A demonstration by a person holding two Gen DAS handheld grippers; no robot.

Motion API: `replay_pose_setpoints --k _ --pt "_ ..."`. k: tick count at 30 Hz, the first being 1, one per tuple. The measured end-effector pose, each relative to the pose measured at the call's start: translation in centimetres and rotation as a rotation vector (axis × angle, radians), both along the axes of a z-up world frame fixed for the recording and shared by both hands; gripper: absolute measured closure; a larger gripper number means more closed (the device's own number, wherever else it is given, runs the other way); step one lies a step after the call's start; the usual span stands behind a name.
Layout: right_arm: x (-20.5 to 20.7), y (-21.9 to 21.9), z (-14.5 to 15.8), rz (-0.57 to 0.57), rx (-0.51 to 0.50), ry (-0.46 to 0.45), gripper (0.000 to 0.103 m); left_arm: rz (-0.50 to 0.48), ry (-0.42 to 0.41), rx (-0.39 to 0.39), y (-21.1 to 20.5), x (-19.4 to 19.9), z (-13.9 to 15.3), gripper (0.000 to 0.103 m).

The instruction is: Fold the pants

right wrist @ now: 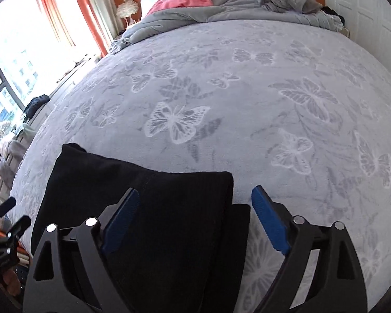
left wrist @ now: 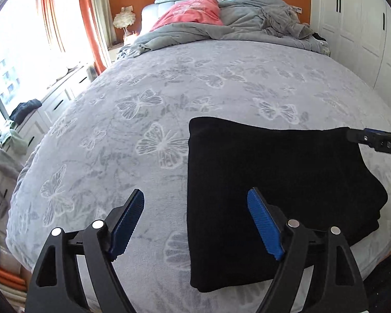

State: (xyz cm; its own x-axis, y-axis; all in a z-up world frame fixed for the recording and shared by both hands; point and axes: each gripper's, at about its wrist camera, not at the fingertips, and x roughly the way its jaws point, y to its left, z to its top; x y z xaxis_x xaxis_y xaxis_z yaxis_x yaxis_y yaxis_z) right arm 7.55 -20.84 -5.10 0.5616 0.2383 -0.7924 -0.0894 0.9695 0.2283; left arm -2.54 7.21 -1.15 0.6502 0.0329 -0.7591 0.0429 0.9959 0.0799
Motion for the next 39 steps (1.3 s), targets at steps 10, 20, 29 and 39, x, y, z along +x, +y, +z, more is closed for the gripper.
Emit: replay_pose_setpoints --k 10,20,29,39 --pt "-3.3 -0.1 5.8 0.079 0.219 -0.163 0.081 -0.043 0.067 0.047 -2.0 0.9 -2.1 0.024" --pt "-5.0 -2.0 1.6 0.037 0.167 0.024 0.033 -0.034 0.087 0.069 -2.4 1.2 -3.2 0.022" --pt "-10.8 -3.0 -1.5 0.037 0.364 0.139 0.033 -0.128 0.043 -0.041 -3.5 -0.2 -1.3 0.018" --pt "-9.2 -3.1 -0.5 0.068 0.535 0.188 0.085 -0.553 0.017 0.008 -14.1 -5.3 -2.2 0.017"
